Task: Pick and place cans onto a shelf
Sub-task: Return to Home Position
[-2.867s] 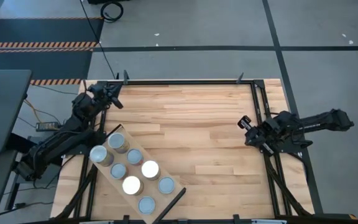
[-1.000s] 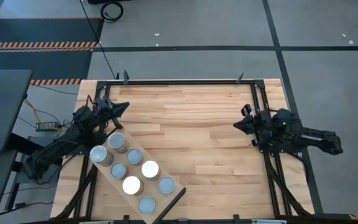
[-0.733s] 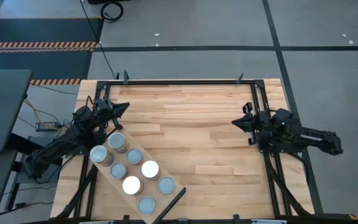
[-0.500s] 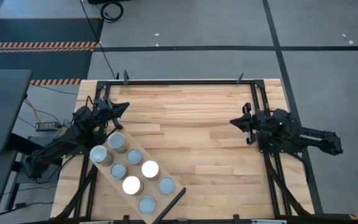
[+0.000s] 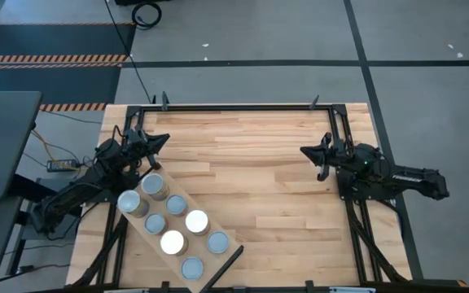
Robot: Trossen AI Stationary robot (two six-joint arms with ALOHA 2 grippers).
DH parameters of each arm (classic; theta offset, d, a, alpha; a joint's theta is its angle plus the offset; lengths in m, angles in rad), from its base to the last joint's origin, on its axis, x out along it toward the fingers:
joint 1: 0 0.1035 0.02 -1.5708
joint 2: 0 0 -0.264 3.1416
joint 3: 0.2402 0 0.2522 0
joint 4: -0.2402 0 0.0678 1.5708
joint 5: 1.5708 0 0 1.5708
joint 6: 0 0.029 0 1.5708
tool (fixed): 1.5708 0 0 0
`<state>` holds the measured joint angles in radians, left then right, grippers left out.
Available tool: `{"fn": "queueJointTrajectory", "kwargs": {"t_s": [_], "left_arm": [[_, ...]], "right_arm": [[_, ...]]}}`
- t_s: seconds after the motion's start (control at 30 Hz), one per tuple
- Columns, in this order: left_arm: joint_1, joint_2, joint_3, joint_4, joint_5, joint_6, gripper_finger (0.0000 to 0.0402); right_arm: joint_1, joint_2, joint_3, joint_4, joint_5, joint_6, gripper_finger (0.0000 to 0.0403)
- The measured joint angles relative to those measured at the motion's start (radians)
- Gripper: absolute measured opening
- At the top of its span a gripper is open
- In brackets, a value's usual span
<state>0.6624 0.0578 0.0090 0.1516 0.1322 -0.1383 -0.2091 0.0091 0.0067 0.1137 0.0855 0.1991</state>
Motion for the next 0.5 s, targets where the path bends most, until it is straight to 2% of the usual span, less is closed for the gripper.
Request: {"fn": "queueJointTrajectory", "kwargs": {"t_s": [0.23,0.5], "left_arm": [[0.0,0.0,0.0,0.001,0.0,0.0,0.0013],[0.0,0.0,0.0,0.001,0.0,0.0,0.0013]], "right_arm": [[0.077,0.0,0.0,-0.027,-0.002,-0.075,0.002],[0.086,0.0,0.0,-0.025,-0.004,-0.064,0.002]]}}
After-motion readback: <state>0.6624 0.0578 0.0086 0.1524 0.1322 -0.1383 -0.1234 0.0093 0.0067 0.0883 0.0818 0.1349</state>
